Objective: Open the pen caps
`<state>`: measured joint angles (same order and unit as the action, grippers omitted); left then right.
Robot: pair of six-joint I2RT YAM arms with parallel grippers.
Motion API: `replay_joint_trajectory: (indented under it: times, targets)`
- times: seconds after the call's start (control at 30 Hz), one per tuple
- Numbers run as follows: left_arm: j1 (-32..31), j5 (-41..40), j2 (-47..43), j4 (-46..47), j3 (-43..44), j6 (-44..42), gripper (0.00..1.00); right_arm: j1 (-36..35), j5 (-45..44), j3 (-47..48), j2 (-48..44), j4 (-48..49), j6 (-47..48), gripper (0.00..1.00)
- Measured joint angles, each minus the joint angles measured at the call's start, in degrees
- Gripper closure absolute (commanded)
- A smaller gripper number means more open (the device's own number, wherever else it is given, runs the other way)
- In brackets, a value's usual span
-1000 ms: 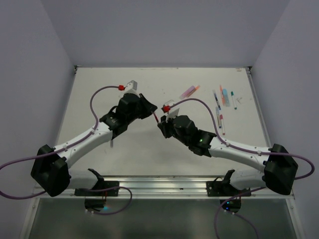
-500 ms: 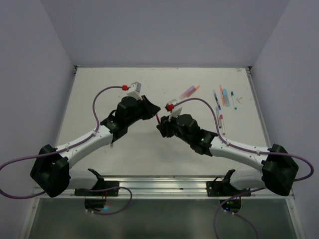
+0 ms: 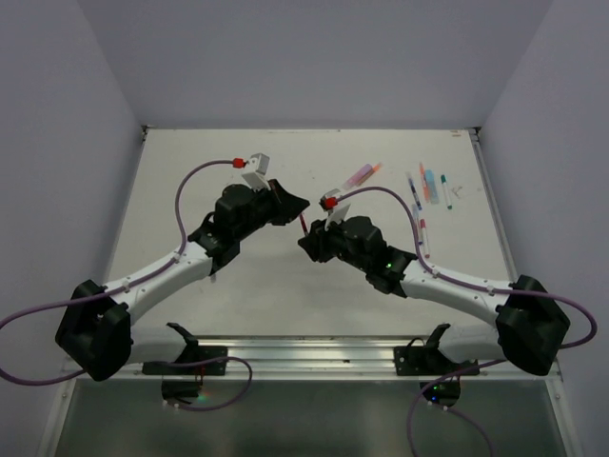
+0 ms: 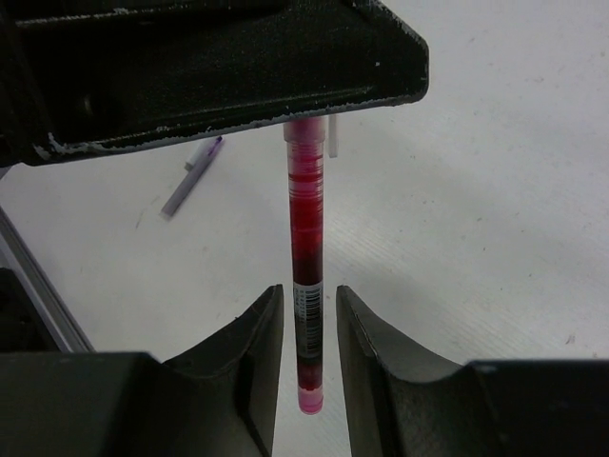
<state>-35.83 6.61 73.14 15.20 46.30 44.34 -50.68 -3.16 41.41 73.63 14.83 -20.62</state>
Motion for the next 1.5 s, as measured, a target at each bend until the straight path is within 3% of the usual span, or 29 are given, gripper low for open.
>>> replay_joint_trajectory:
  times: [0.23, 0.67, 0.93, 1.13, 1.33, 1.5]
  targets:
    - [0.33, 1.14, 0.00, 0.92, -0.20, -0.04, 1.00, 0.13, 1.38, 0.00, 0.83, 0.57, -0.31, 1.00]
    - [3.19, 4.52, 0.33, -0.31, 2.49, -0.61, 1.00, 0.37, 1.57, -0.63, 1.99, 6.16, -0.11, 1.00]
    - [8.90, 0.42, 1.75, 2.27, 15.87, -3.26, 1.00, 0.46, 2.27, -4.55, 5.77, 4.24, 0.33, 1.00]
    - [9.70, -1.44, 1.86, 3.08, 22.95, -5.73, 1.00, 0.44, 2.71, -6.08, 7.61, 1.44, 0.28, 1.00]
    - [10.62, -4.87, 1.66, -2.73, 21.88, -7.56, 1.00, 0.44, 1.99, -4.81, 7.96, 0.55, -1.29, 1.00]
    - [11.41, -9.33, -0.39, -12.00, 14.67, -8.52, 1.00, 0.44, -0.13, -0.22, 11.41, -0.55, -4.83, 1.00]
